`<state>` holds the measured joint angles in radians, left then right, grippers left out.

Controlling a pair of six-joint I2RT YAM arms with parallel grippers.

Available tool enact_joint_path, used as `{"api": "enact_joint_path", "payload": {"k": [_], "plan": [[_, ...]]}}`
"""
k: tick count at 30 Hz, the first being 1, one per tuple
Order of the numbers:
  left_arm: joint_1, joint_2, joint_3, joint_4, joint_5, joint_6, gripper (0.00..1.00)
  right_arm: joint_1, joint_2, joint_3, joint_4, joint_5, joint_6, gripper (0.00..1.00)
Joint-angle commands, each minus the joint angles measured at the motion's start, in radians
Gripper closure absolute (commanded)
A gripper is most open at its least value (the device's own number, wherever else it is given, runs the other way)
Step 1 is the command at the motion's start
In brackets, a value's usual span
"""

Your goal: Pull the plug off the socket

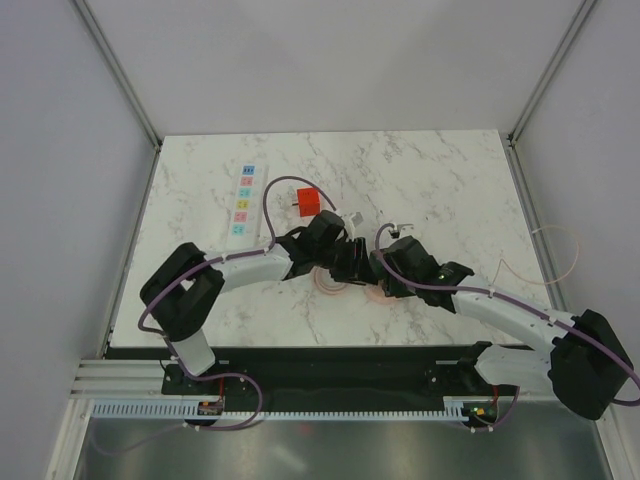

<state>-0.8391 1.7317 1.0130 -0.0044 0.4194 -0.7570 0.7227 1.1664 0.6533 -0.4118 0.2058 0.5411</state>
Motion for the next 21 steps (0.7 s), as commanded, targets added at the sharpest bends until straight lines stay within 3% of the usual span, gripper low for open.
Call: {"api": "enact_joint_path", "payload": {"k": [1,8,12,21], "plan": [[0.001,-0.049,-0.022,0.001,0.016,0.027,0.47,0.003,-0.045,0.051,0.057,-0.003,0.039,1.0],[0.023,-0.049,-0.114,0.101,0.047,-0.077,0.42,0.003,-0.073,0.048,0.057,-0.017,0.066,1.0],[0.029,-0.054,-0.203,0.251,0.053,-0.224,0.39,0.003,-0.079,0.042,0.061,-0.02,0.072,1.0],[0.028,0.089,-0.205,0.492,0.124,-0.372,0.36,0.003,-0.065,0.031,0.079,-0.043,0.077,1.0]]}}
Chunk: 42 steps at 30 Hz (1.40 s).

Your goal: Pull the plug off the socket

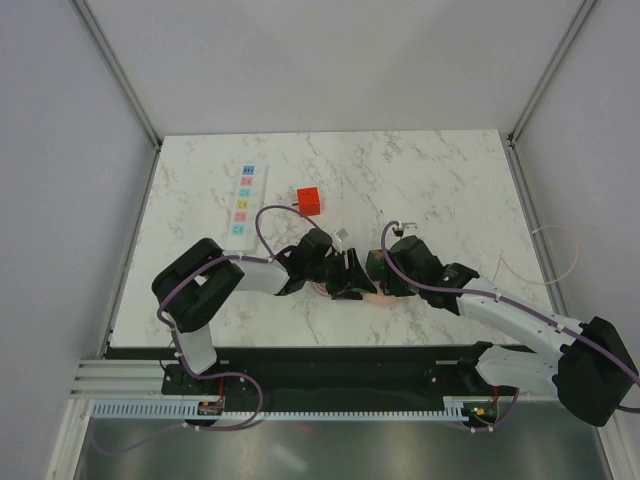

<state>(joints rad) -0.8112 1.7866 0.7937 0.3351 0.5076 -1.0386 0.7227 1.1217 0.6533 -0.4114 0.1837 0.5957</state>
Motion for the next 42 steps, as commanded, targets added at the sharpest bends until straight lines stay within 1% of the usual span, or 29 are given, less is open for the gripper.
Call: {"api": "enact_joint_path", "payload": {"k": [1,6,10,11,12,13,15,16,18,19,21,22,24,25,30,36,42], "plan": [[0.0,0.037,0.013,0.16,0.034,-0.093,0.36,0.004,-0.022,0.029,0.08,-0.023,0.023,1.0],[0.0,0.063,0.018,0.142,0.017,-0.098,0.35,0.001,-0.026,0.02,0.083,-0.029,0.023,1.0],[0.0,0.086,0.032,0.142,0.017,-0.098,0.41,0.003,-0.019,0.019,0.089,-0.036,0.023,1.0],[0.0,0.092,0.036,0.139,0.016,-0.095,0.46,0.003,-0.019,0.019,0.092,-0.036,0.023,1.0],[0.0,0.096,0.038,0.131,0.017,-0.092,0.48,0.003,-0.017,0.019,0.094,-0.038,0.021,1.0],[0.0,0.099,0.041,0.128,0.014,-0.084,0.54,0.003,-0.017,0.019,0.094,-0.039,0.023,1.0],[0.0,0.099,0.042,0.107,0.005,-0.072,0.62,0.003,-0.019,0.019,0.095,-0.036,0.019,1.0],[0.0,0.099,0.045,0.095,-0.003,-0.057,0.69,0.003,-0.017,0.019,0.095,-0.038,0.019,1.0],[0.0,0.096,0.045,0.068,-0.012,-0.043,0.74,0.004,-0.017,0.02,0.095,-0.038,0.022,1.0],[0.0,0.093,0.045,0.064,-0.02,-0.031,0.79,0.004,-0.019,0.02,0.095,-0.038,0.023,1.0],[0.0,0.091,0.045,0.051,-0.027,-0.025,0.85,0.006,-0.019,0.023,0.095,-0.035,0.019,1.0],[0.0,0.091,0.047,0.045,-0.03,-0.02,0.89,0.006,-0.017,0.026,0.094,-0.032,0.019,1.0],[0.0,0.088,0.047,0.042,-0.031,-0.015,0.94,0.007,-0.017,0.028,0.094,-0.029,0.021,1.0],[0.0,0.089,0.048,0.033,-0.035,-0.011,0.97,0.007,-0.019,0.032,0.094,-0.029,0.021,1.0],[0.0,0.085,0.055,0.002,-0.052,0.008,0.98,0.011,-0.034,0.063,0.068,-0.001,0.018,1.0],[0.0,0.085,0.055,-0.038,-0.08,0.026,0.98,0.011,-0.057,0.158,0.0,0.026,0.013,1.0],[0.0,0.074,0.052,-0.038,-0.08,0.034,0.98,0.011,-0.049,0.174,-0.032,0.025,0.018,1.0]]}}
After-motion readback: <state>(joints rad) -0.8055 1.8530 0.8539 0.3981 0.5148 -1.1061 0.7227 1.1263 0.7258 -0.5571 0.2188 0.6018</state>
